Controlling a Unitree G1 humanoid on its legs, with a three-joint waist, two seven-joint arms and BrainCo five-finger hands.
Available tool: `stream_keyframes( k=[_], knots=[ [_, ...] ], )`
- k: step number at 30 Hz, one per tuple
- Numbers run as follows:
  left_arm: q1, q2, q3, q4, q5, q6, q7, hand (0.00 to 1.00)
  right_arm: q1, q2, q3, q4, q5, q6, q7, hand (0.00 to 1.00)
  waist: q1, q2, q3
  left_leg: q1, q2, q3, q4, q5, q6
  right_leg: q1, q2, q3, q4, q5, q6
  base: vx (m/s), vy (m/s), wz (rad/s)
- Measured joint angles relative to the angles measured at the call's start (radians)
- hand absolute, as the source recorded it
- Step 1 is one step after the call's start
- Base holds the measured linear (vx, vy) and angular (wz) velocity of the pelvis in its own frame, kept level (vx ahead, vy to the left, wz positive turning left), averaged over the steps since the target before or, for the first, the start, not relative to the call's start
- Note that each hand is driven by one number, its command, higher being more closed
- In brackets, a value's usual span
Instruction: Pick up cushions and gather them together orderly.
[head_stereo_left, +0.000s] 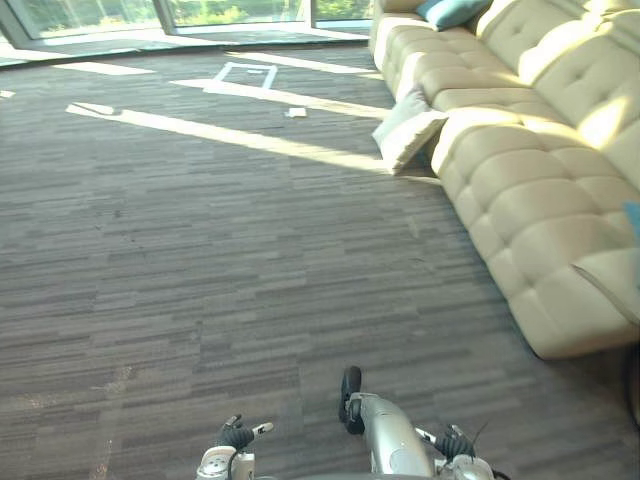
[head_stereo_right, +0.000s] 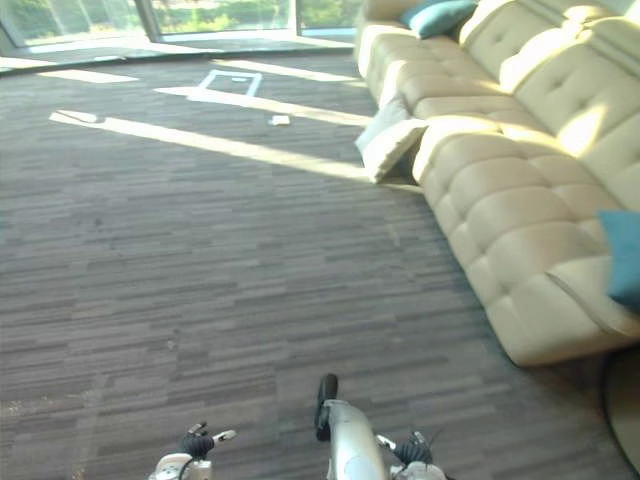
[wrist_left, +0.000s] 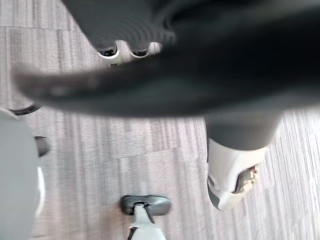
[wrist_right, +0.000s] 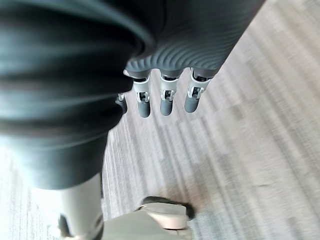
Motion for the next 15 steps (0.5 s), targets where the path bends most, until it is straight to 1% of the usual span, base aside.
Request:
stream_keyframes(
  k=[1, 2, 3, 4, 5, 6, 7, 8, 9, 10, 11, 12, 13, 14, 15],
  knots=[
    [0.000, -0.007, 0.020, -0.001, 0.011, 0.000, 0.000, 0.00, 0.008, -0.003, 0.000, -0.007, 0.000, 0.003, 0.001, 0.00, -0.007, 0.014, 0.002, -0.047, 0.031, -0.017, 0.156, 0.026, -0.043, 0.033, 0.002, -0.020, 0.026, -0.054, -0.007, 0.67, -0.235, 0.27],
    [0.000, -0.010, 0.042, -0.003, 0.020, 0.001, -0.002, 0.00, 0.014, 0.001, 0.002, -0.008, 0.000, 0.004, 0.001, 0.00, -0.019, 0.026, 0.007, -0.135, 0.081, -0.034, 0.386, 0.108, -0.097, 0.089, 0.021, -0.041, 0.017, -0.092, -0.010, 0.68, -0.225, 0.19],
    [0.005, -0.012, 0.069, -0.017, 0.020, 0.002, -0.004, 0.00, 0.017, 0.001, 0.002, -0.009, 0.001, 0.012, 0.001, 0.00, -0.018, 0.032, 0.007, -0.248, 0.145, -0.024, 0.659, 0.148, -0.133, 0.164, 0.053, -0.043, -0.017, -0.121, -0.017, 0.53, -0.161, 0.06],
    [0.011, -0.013, 0.080, -0.029, 0.020, 0.001, -0.005, 0.00, 0.016, 0.001, 0.002, -0.009, 0.002, 0.014, 0.001, 0.00, -0.016, 0.030, 0.008, -0.285, 0.170, -0.010, 0.740, 0.142, -0.128, 0.205, 0.068, -0.043, -0.040, -0.129, -0.020, 0.62, -0.170, -0.11],
    [0.015, -0.013, 0.103, -0.047, 0.020, 0.001, -0.005, 0.00, 0.016, 0.005, 0.002, -0.009, 0.003, 0.013, 0.000, 0.00, -0.008, 0.022, 0.012, -0.344, 0.197, 0.020, 0.830, 0.123, -0.109, 0.283, 0.082, -0.041, -0.093, -0.138, -0.023, 0.67, -0.143, -0.12],
    [0.015, -0.006, 0.105, -0.066, 0.020, 0.001, -0.005, 0.00, 0.016, 0.014, 0.003, -0.010, 0.003, 0.014, 0.000, 0.00, 0.000, -0.002, 0.018, -0.415, 0.205, 0.062, 0.846, 0.096, -0.074, 0.375, 0.084, -0.031, -0.165, -0.142, -0.018, 0.65, -0.127, -0.08],
    [0.015, -0.006, 0.106, -0.074, 0.020, 0.001, -0.005, 0.00, 0.016, 0.016, 0.003, -0.012, 0.004, 0.014, 0.000, 0.00, 0.006, -0.009, 0.020, -0.447, 0.208, 0.083, 0.837, 0.088, -0.062, 0.406, 0.084, -0.025, -0.193, -0.143, -0.017, 0.60, -0.094, -0.09],
    [0.015, 0.000, 0.107, -0.091, 0.017, -0.001, -0.006, 0.00, 0.015, 0.016, 0.004, -0.012, 0.004, 0.014, -0.001, 0.00, 0.019, -0.012, 0.022, -0.511, 0.209, 0.120, 0.788, 0.066, -0.043, 0.465, 0.084, -0.012, -0.249, -0.144, -0.009, 0.38, -0.045, -0.16],
    [0.014, 0.000, 0.106, -0.103, 0.016, -0.003, -0.006, 0.00, 0.015, 0.014, 0.000, -0.011, 0.005, 0.015, -0.001, 0.00, 0.024, -0.013, 0.022, -0.543, 0.203, 0.141, 0.713, 0.047, -0.033, 0.503, 0.082, -0.005, -0.279, -0.140, 0.001, 0.47, -0.015, -0.32],
    [0.013, -0.004, 0.106, -0.113, 0.016, -0.010, -0.007, 0.00, 0.014, 0.012, -0.001, -0.005, 0.008, 0.018, 0.000, 0.00, 0.039, -0.012, 0.022, -0.573, 0.172, 0.173, 0.517, 0.036, -0.038, 0.560, 0.068, 0.011, -0.312, -0.146, 0.013, 0.38, 0.027, -0.35],
    [0.013, -0.006, 0.105, -0.115, 0.016, -0.017, -0.006, 0.00, 0.014, 0.012, -0.001, -0.005, 0.009, 0.018, -0.001, 0.00, 0.043, -0.013, 0.023, -0.583, 0.148, 0.171, 0.409, 0.040, -0.040, 0.580, 0.058, 0.023, -0.329, -0.153, 0.022, 0.46, 0.083, -0.53],
    [0.012, -0.008, 0.104, -0.118, 0.016, -0.024, -0.006, 0.00, 0.009, 0.012, -0.001, -0.006, 0.009, 0.017, -0.001, 0.00, 0.052, -0.013, 0.022, -0.598, 0.115, 0.161, 0.253, 0.064, -0.034, 0.611, 0.044, 0.044, -0.351, -0.172, 0.043, 0.45, 0.138, -0.58],
    [0.012, -0.011, 0.104, -0.118, 0.015, -0.026, -0.004, 0.00, 0.000, 0.012, 0.000, -0.006, 0.009, 0.015, -0.002, 0.00, 0.056, -0.010, 0.022, -0.612, 0.091, 0.140, 0.110, 0.106, -0.043, 0.641, 0.035, 0.064, -0.370, -0.187, 0.058, 0.55, 0.215, -0.67],
    [0.012, -0.012, 0.102, -0.119, 0.014, -0.028, -0.003, 0.00, 0.001, 0.007, 0.002, -0.004, 0.008, 0.014, -0.002, 0.00, 0.059, -0.005, 0.021, -0.619, 0.082, 0.119, 0.007, 0.144, -0.054, 0.667, 0.035, 0.081, -0.382, -0.208, 0.076, 0.59, 0.294, -0.61],
    [0.012, -0.008, 0.094, -0.119, 0.006, -0.034, -0.005, 0.00, 0.002, 0.004, 0.005, 0.004, 0.007, 0.014, -0.002, 0.00, 0.064, -0.001, 0.019, -0.636, 0.090, 0.112, -0.025, 0.160, -0.048, 0.691, 0.037, 0.097, -0.382, -0.238, 0.098, 0.53, 0.307, -0.51]
  ],
)
